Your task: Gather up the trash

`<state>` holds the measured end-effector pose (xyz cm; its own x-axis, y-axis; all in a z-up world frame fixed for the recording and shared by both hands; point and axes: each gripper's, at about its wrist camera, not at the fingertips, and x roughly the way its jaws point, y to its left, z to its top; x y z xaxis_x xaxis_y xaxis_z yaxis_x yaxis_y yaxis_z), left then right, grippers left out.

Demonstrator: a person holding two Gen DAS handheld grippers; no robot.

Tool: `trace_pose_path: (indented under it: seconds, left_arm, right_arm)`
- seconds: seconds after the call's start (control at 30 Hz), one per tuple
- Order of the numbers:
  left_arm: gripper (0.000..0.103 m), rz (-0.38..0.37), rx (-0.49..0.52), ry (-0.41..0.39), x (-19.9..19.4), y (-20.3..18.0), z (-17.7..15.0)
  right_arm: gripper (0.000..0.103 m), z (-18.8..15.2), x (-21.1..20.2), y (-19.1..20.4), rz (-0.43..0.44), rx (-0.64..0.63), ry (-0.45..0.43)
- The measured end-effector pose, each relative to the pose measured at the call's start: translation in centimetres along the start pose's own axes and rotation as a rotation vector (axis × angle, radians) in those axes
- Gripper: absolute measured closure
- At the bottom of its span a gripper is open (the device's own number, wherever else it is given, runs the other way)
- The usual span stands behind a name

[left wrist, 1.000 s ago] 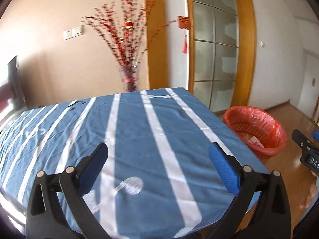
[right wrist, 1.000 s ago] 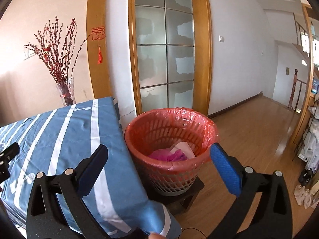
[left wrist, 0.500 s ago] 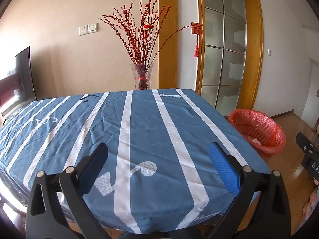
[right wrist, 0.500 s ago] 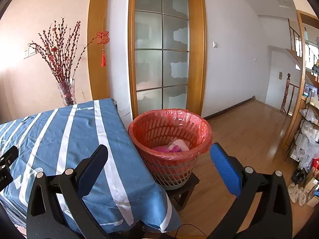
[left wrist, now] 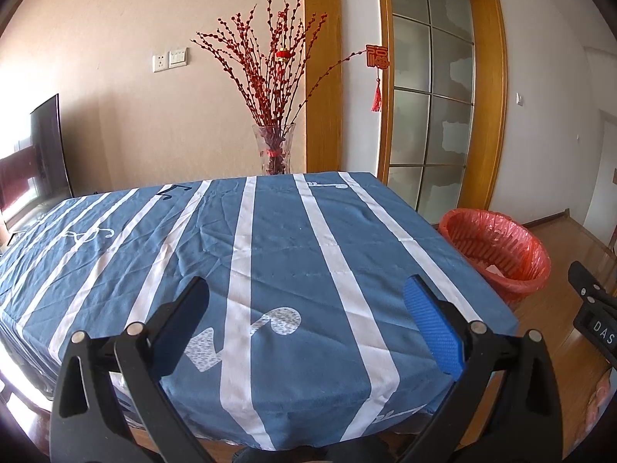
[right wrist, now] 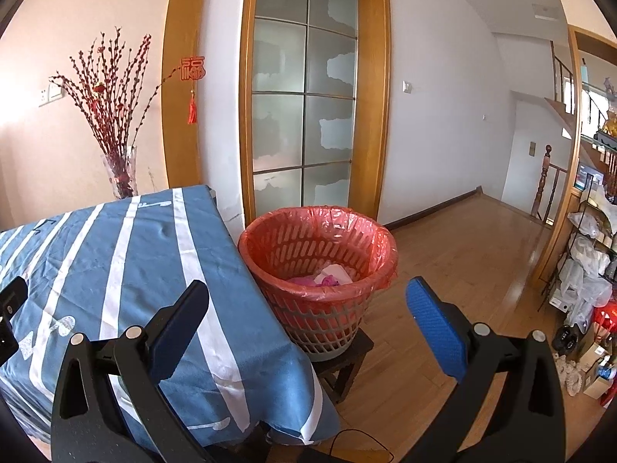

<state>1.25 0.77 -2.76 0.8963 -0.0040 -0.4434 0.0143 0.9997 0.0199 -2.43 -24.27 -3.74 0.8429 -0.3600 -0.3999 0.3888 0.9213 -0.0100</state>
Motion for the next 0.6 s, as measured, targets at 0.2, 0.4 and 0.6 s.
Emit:
trace_pose_path:
  seconds: [0.2, 0.4, 0.6]
  left_arm:
    - [0.004, -0.008, -0.002, 0.007, 0.06, -0.13, -0.28]
    - [0.004, -0.007, -0.002, 0.005, 0.02, -0.18, -0.35]
    - [0.004, -0.006, 0.000, 0.001, -0.08, -0.22, -0.35]
  right_arm:
    - [0.002, -0.62, -0.05, -0.07, 0.004, 0.001, 0.021]
    - [0.002, -0.73, -0.29, -0.11, 0.002, 0.000, 0.020]
    - [0.002, -0.77, -0.32, -0.07, 0.003, -0.001, 0.025]
